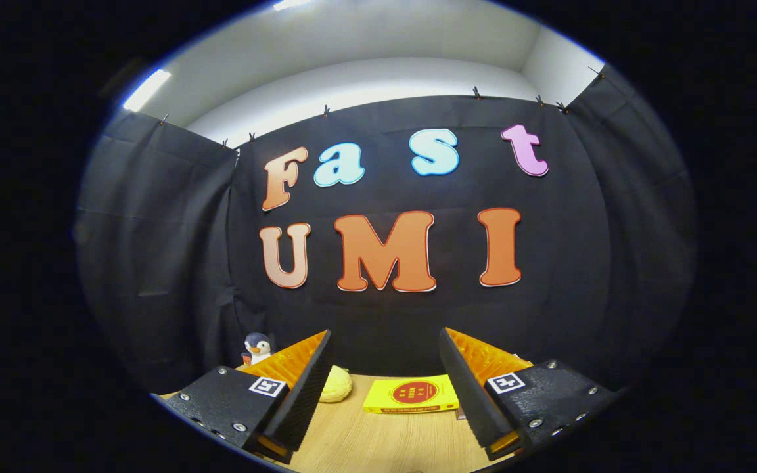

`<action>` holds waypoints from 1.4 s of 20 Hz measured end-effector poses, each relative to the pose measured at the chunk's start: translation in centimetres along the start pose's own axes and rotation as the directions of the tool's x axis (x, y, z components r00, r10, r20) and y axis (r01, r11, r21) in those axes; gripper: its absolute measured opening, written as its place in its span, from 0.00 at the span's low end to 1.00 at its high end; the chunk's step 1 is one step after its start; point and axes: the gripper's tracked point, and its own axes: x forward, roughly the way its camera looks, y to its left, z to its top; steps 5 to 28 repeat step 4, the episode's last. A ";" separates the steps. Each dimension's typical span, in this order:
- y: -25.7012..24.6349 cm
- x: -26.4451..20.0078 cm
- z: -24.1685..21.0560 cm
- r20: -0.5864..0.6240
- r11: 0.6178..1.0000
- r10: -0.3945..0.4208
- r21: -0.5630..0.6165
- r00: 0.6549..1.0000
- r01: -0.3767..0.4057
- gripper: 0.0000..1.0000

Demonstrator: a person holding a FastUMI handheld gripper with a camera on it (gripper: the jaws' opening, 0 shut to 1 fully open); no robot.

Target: Open the storage box then place both shoes into the box .Put the left shoe in first, then the right shoe, with the right side of both shoes facing outward in a uniform manner.

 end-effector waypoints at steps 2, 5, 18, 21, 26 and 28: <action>-0.2 -0.1 0.6 0.031 1.000 -0.006 -0.017 0.999 0.006 0.96; -0.6 -0.6 1.0 0.040 0.999 -0.025 -0.036 0.999 0.027 0.96; -0.6 -0.6 1.0 0.040 0.999 -0.025 -0.036 0.999 0.027 0.96; -0.6 -0.6 1.0 0.040 0.999 -0.025 -0.036 0.999 0.027 0.96; -0.6 -0.6 1.0 0.040 0.999 -0.025 -0.036 0.999 0.027 0.96; -0.6 -0.6 1.0 0.040 0.999 -0.025 -0.036 0.999 0.027 0.96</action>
